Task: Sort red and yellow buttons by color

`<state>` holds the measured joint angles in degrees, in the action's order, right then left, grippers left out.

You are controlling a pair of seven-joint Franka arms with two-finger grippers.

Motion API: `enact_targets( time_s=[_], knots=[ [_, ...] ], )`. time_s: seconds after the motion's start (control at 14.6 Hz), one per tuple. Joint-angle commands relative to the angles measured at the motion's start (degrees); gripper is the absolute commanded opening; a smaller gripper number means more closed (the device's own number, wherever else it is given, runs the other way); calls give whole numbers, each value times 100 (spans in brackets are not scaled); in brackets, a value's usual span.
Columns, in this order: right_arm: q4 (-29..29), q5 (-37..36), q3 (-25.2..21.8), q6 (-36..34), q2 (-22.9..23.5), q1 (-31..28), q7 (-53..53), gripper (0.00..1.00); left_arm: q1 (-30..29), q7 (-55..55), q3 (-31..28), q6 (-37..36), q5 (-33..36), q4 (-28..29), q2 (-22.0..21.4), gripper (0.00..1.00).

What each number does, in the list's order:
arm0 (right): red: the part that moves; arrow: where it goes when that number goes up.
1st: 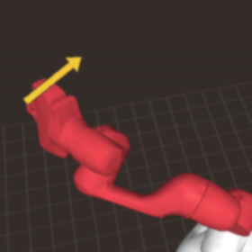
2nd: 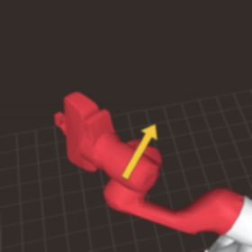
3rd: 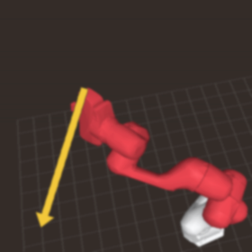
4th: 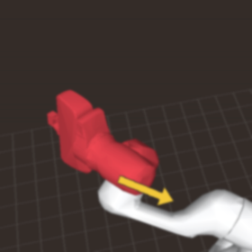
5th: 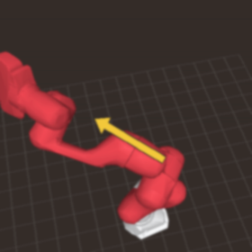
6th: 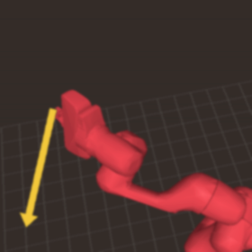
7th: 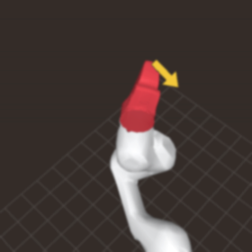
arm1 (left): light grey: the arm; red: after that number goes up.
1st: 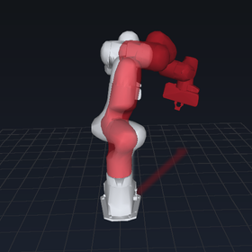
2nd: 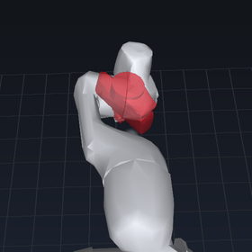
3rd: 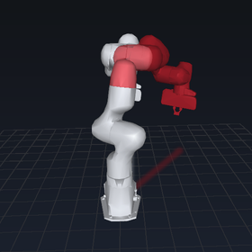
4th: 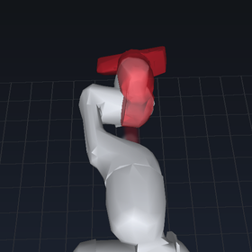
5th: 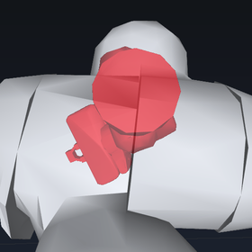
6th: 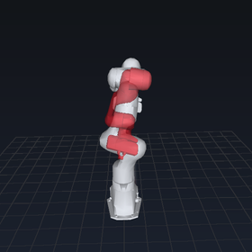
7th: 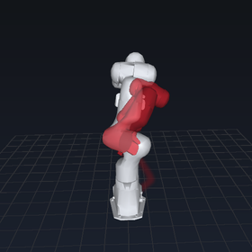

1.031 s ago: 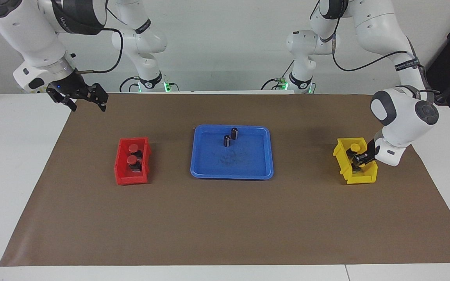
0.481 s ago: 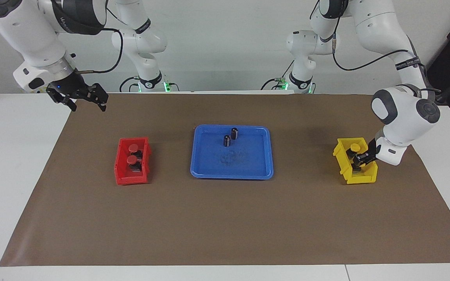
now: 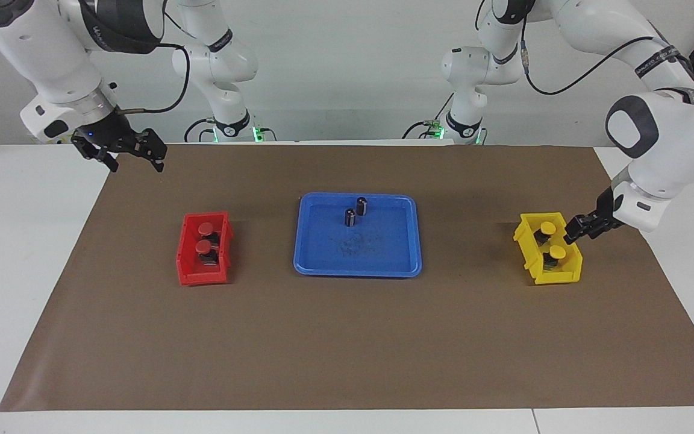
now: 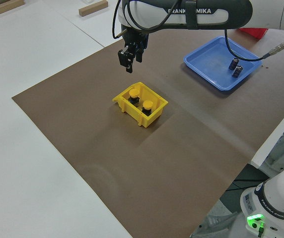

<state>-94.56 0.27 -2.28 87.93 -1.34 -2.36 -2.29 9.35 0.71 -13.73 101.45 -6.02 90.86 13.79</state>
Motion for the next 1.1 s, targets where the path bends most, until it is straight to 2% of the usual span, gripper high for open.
enact_targets(
  time_s=[0.0,0.14,0.34,0.69,1.03],
  knots=[
    [-28,-27,35,-66,-33,-19,97,100,58,490,-86,-458,109,-60,-358,100],
    [-28,-27,26,-66,-33,-19,97,100,67,552,-104,-932,205,-77,-587,100],
    [-28,-36,26,-66,-33,-19,97,100,259,1166,28,-1241,741,-139,-799,100],
    [-28,-27,26,-66,-33,-19,97,100,304,1492,72,-1663,768,-279,-1018,100],
    [-28,-27,26,-66,-33,-19,97,100,313,1810,63,-1656,760,-657,-1001,100]
  ],
)
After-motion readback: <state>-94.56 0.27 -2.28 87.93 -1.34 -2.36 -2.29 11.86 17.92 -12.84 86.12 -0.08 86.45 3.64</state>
